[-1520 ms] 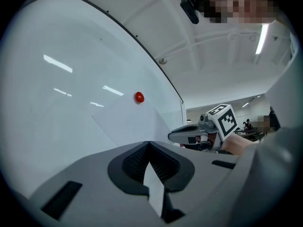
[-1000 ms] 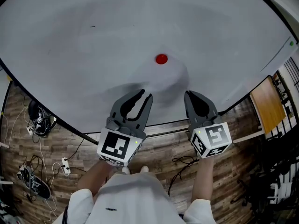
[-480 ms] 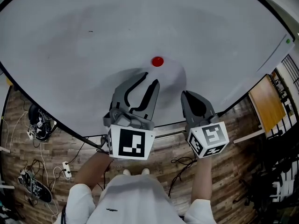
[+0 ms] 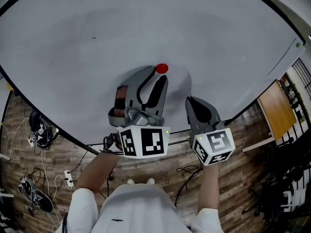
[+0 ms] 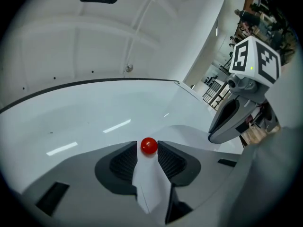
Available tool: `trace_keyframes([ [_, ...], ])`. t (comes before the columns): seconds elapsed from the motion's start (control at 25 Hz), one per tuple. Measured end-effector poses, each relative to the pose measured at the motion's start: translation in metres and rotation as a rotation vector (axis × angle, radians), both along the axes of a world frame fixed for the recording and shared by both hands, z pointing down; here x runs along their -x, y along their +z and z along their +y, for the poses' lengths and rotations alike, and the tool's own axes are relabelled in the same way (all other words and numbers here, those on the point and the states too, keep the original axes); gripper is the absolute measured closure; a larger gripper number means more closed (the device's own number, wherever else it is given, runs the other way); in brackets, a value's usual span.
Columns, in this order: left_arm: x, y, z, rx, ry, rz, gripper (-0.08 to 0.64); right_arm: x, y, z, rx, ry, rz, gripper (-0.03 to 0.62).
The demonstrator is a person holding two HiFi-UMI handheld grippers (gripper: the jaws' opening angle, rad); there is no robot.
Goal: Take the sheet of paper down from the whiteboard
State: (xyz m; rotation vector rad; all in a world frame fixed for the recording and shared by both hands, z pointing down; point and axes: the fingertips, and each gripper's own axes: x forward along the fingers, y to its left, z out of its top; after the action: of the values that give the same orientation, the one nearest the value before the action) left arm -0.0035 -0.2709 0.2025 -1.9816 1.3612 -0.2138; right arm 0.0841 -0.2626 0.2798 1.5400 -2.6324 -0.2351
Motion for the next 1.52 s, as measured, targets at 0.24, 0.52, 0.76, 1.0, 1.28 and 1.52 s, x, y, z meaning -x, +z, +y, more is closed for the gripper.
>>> trace_keyframes([
  [0.24, -0.008, 0.000, -0.011, -0.010, -0.020, -0.032, 0.434, -0.001, 0.000, -0.005, 0.000, -0.004, -0.002, 0.583],
  [0.52, -0.007, -0.001, -0.012, -0.051, -0.087, -0.077, 0.428, 0.001, 0.003, -0.005, 0.007, -0.012, 0.001, 0.583],
  [0.76, -0.009, -0.001, -0.013, -0.057, -0.128, -0.105, 0.434, 0.000, 0.004, -0.003, 0.009, -0.016, -0.001, 0.583],
  [1.0, -0.008, -0.002, -0.011, -0.023, -0.065, -0.039, 0.440, -0.006, 0.004, 0.000, 0.004, -0.005, -0.008, 0.583],
  [1.28, 0.005, 0.000, 0.000, 0.013, 0.004, 0.027, 0.439, -0.001, 0.007, 0.002, 0.007, 0.015, -0.024, 0.583],
  [1.52, 0.004, 0.004, 0.006, 0.047, 0.040, 0.068, 0.439, -0.011, 0.007, 0.001, 0.013, 0.040, -0.059, 0.583],
])
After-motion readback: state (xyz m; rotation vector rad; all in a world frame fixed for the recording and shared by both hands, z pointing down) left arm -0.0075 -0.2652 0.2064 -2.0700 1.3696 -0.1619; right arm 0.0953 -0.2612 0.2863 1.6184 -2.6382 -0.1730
